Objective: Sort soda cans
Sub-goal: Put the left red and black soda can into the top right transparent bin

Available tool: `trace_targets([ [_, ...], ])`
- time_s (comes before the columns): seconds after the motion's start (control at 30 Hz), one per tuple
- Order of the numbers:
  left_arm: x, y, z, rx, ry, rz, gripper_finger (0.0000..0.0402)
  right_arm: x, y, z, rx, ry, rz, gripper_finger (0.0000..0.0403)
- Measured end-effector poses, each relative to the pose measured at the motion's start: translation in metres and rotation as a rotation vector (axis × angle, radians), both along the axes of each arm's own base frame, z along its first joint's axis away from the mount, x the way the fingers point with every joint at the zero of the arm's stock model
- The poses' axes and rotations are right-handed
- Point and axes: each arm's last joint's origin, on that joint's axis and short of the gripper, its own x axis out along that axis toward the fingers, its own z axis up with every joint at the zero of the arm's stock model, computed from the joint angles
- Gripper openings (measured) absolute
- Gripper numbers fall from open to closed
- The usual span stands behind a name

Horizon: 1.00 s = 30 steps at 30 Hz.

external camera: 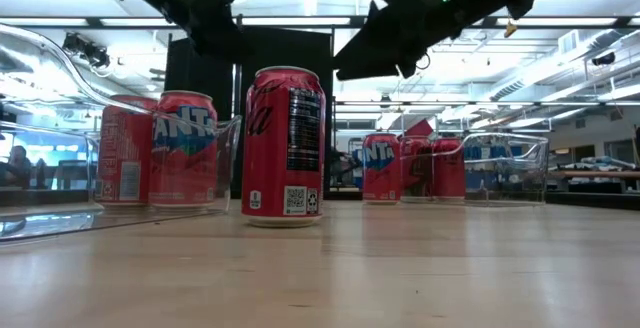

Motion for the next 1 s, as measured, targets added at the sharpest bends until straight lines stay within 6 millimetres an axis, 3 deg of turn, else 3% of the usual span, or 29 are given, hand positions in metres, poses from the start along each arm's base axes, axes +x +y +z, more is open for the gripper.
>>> trace_targets([
  [0.2,0.012,-0.016,-0.017,0.034,-0.071,-0.093,0.0275,0.001,-0.007,-0.001,-0.054,-0.016,-0.127,0.0223],
  [0.67,0.022,-0.04,-0.025,0.033,-0.078,-0.204,0.0275,-0.007,-0.062,0.007,-0.075,0.005,-0.297,0.0291],
  [0.8,0.023,-0.042,-0.025,0.033,-0.078,-0.217,0.0275,-0.004,-0.048,0.006,0.035,0.003,-0.029,0.0304],
  [1.0,0.023,-0.043,-0.025,0.034,-0.079,-0.221,0.0275,0.0,0.001,0.009,0.105,-0.048,0.214,0.0316],
])
